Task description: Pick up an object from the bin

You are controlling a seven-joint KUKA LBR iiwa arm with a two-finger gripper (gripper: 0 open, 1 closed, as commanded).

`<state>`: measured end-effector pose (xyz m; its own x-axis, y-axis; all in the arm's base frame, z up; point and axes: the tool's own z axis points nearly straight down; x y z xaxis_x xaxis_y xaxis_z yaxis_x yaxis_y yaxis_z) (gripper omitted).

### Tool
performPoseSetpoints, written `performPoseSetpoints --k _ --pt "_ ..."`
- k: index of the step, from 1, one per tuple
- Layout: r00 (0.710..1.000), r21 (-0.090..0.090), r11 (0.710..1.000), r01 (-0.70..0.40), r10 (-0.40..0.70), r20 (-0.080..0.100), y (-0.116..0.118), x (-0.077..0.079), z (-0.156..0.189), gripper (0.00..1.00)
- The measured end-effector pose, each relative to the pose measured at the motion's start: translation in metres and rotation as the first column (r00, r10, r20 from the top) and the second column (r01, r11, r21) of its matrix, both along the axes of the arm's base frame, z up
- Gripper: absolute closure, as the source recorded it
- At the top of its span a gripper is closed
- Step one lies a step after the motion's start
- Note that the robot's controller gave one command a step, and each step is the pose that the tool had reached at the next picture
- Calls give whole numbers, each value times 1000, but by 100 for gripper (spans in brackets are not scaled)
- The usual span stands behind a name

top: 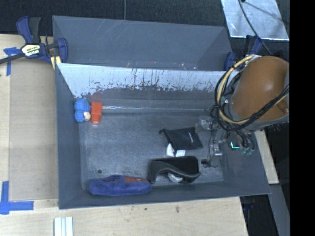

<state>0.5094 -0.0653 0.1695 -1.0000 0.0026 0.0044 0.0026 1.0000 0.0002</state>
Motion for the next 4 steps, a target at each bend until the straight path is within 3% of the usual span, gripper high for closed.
performPoseSetpoints --k 1,2,3,4 --pt "1000 -1 1000 -13 13 21 25 59 -86 0" --pt "999 0 999 36 -36 11 42 73 -68 0" --pt "986 0 986 164 -164 5 41 60 -69 0" --pt "894 1 894 448 -448 5 40 68 -98 0"
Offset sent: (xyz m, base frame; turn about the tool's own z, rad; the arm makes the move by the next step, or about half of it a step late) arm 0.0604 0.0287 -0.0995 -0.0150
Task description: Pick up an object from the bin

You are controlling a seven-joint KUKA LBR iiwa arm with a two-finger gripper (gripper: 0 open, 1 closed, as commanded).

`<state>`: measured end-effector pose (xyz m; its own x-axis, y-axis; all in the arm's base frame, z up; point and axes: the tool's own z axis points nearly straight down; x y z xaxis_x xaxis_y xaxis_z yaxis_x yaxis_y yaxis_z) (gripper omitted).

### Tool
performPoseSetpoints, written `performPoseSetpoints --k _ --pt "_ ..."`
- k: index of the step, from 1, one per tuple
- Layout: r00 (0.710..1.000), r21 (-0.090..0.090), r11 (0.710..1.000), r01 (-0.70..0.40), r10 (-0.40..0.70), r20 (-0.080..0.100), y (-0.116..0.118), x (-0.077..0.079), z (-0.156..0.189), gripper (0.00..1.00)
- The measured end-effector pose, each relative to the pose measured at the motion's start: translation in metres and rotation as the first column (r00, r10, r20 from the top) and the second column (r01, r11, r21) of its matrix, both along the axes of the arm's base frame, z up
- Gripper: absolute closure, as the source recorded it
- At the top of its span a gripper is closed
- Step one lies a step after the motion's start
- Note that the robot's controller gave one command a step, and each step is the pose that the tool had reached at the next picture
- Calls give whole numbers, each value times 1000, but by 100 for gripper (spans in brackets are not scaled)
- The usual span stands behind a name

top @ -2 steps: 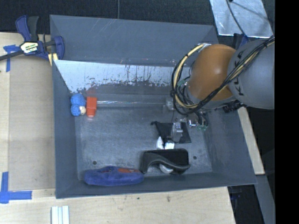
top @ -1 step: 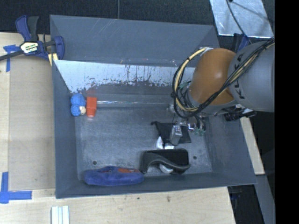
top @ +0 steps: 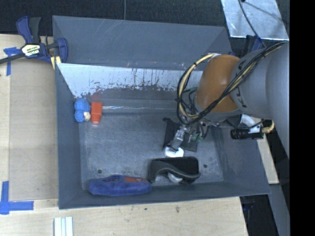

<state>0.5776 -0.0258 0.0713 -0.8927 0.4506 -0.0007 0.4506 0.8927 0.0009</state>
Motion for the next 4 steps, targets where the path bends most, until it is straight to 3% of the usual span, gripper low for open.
performPoseSetpoints --k 1,2,3,4 --pt "1000 -1 1000 -3 3 3 0 1 1 0" --pt "1000 -1 1000 -2 2 4 -1 2 2 100" --pt "1000 -1 1000 -5 5 6 -1 3 36 100" --pt "1000 -2 1000 -8 8 5 -2 4 43 100"
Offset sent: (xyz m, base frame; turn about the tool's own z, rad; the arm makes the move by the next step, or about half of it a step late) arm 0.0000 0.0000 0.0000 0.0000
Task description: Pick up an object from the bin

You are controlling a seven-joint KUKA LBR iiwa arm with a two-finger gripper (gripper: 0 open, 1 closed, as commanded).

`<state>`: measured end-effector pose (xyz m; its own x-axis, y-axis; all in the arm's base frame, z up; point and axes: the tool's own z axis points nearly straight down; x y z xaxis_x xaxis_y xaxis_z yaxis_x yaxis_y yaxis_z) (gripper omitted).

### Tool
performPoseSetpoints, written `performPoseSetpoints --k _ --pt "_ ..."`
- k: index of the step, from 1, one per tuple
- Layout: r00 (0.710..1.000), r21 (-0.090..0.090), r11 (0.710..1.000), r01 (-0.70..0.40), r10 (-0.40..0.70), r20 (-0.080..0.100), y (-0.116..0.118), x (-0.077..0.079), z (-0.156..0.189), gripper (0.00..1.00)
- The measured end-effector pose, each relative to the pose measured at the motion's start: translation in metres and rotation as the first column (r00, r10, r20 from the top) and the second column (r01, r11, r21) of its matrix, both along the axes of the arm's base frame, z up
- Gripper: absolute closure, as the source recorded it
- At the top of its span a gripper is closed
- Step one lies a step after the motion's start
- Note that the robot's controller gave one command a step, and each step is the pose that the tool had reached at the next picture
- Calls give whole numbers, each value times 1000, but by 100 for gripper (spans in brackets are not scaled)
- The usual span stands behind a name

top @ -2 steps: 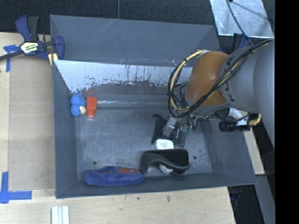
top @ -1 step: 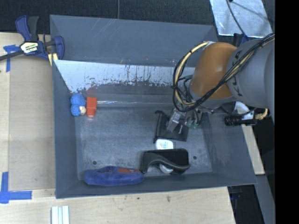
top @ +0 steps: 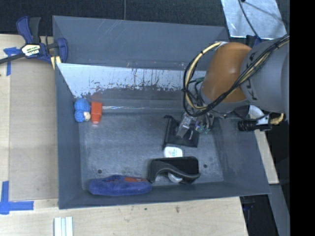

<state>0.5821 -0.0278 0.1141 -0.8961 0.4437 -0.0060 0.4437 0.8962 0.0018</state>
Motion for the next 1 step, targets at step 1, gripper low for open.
performPoseSetpoints --k 1 --pt "1000 0 1000 -3 3 1 0 1 8 100"
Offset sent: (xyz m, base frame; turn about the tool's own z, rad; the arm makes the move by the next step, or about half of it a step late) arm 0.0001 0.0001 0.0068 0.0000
